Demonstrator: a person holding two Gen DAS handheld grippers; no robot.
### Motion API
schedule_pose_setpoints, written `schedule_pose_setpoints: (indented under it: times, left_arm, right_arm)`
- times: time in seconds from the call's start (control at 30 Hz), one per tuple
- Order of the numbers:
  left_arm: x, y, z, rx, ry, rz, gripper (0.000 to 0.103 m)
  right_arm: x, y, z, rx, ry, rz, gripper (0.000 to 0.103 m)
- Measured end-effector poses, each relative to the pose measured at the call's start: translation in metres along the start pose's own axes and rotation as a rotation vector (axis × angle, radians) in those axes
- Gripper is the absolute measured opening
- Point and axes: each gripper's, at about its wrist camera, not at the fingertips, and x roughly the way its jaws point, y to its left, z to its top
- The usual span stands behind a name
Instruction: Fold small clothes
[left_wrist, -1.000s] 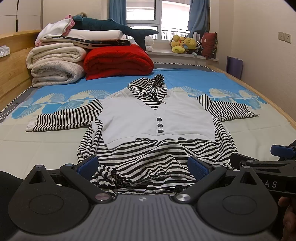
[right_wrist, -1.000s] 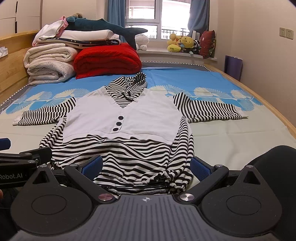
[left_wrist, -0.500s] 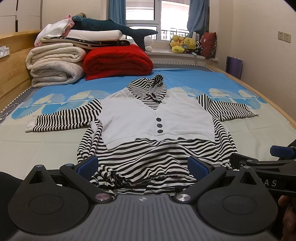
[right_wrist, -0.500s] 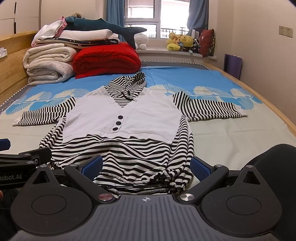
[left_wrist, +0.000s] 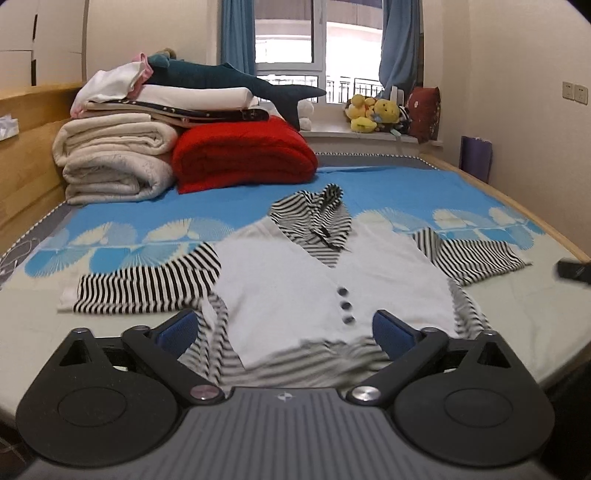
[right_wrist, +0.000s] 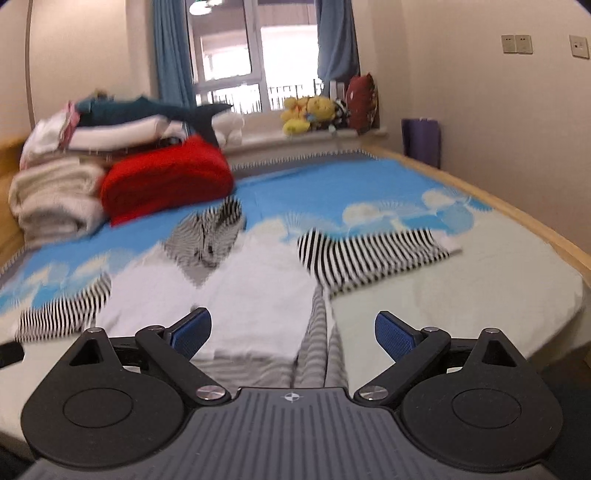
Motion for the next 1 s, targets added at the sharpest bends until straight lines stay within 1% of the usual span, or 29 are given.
schedule_pose_setpoints:
  times: [0.07, 0.13, 0.17, 0.27, 0.33, 0.37, 0.4, 0.43, 0.5, 0.53, 0.6, 0.63, 0.67, 0.7, 0.73, 0.77, 0.8, 0.83, 0.87, 0.9, 1.0]
  left_arm:
    - [0.029, 0.016, 0.007, -0.011, 0.032, 0.017, 0.082]
    - [0.060, 0.034, 0.008, -0.053, 0.086, 0.022, 0.074]
    - [0.076, 0.043, 0.006, -0.078, 0.118, 0.028, 0.073]
    - [0.122, 0.066, -0.012, -0.119, 0.234, 0.077, 0.073]
    - [0.148, 0.081, -0.028, -0.182, 0.367, 0.106, 0.073]
    - [0.159, 0.090, -0.035, -0.243, 0.428, 0.104, 0.074]
    - [0.166, 0.097, -0.041, -0.287, 0.459, 0.096, 0.075]
    - [0.171, 0.102, -0.044, -0.308, 0.481, 0.103, 0.076]
    - [0.178, 0.107, -0.050, -0.311, 0.507, 0.140, 0.077]
    - [0.181, 0.107, -0.053, -0.311, 0.519, 0.153, 0.079]
    - [0.188, 0.111, -0.060, -0.335, 0.554, 0.165, 0.079]
    - [0.191, 0.114, -0.064, -0.347, 0.569, 0.173, 0.079]
    - [0.193, 0.115, -0.067, -0.353, 0.584, 0.191, 0.079]
    - [0.195, 0.113, -0.071, -0.351, 0.596, 0.211, 0.078]
    - [0.197, 0.112, -0.075, -0.348, 0.610, 0.228, 0.076]
    - [0.198, 0.111, -0.078, -0.351, 0.621, 0.232, 0.067]
    - [0.197, 0.111, -0.080, -0.361, 0.618, 0.218, 0.060]
    - [0.196, 0.108, -0.079, -0.363, 0.607, 0.196, 0.037]
    - [0.196, 0.104, -0.077, -0.359, 0.600, 0.162, 0.015]
    - [0.194, 0.099, -0.074, -0.354, 0.590, 0.131, 0.010]
    - [0.184, 0.085, -0.068, -0.340, 0.560, 0.032, 0.009]
  right_arm:
    - [0.022, -0.013, 0.014, -0.026, 0.006, 0.008, 0.096]
    - [0.052, -0.026, 0.026, -0.028, 0.050, 0.020, 0.095]
    - [0.067, -0.033, 0.028, -0.026, 0.079, 0.015, 0.093]
    - [0.115, -0.048, 0.019, -0.010, 0.198, -0.018, 0.092]
    - [0.142, -0.057, 0.000, 0.000, 0.275, -0.048, 0.088]
    - [0.154, -0.060, -0.012, 0.008, 0.327, -0.062, 0.087]
    - [0.165, -0.063, -0.021, 0.029, 0.378, -0.067, 0.086]
    - [0.175, -0.066, -0.029, 0.073, 0.433, -0.066, 0.085]
    - [0.196, -0.072, -0.042, 0.161, 0.542, -0.035, 0.084]
    - [0.202, -0.071, -0.048, 0.169, 0.577, -0.034, 0.082]
    - [0.210, -0.073, -0.056, 0.194, 0.615, -0.048, 0.074]
    - [0.213, -0.072, -0.060, 0.214, 0.630, -0.041, 0.072]
    - [0.217, -0.072, -0.062, 0.225, 0.644, -0.029, 0.064]
    - [0.220, -0.071, -0.066, 0.234, 0.662, -0.013, 0.053]
    - [0.221, -0.069, -0.069, 0.237, 0.678, -0.005, 0.047]
    - [0.224, -0.070, -0.071, 0.238, 0.690, -0.001, 0.031]
    - [0.224, -0.072, -0.073, 0.238, 0.696, 0.005, 0.017]
    - [0.223, -0.075, -0.072, 0.241, 0.691, 0.009, 0.013]
    - [0.221, -0.077, -0.070, 0.247, 0.680, 0.011, 0.004]
    - [0.218, -0.082, -0.066, 0.261, 0.660, 0.003, 0.003]
    - [0.209, -0.110, -0.050, 0.308, 0.583, -0.080, 0.002]
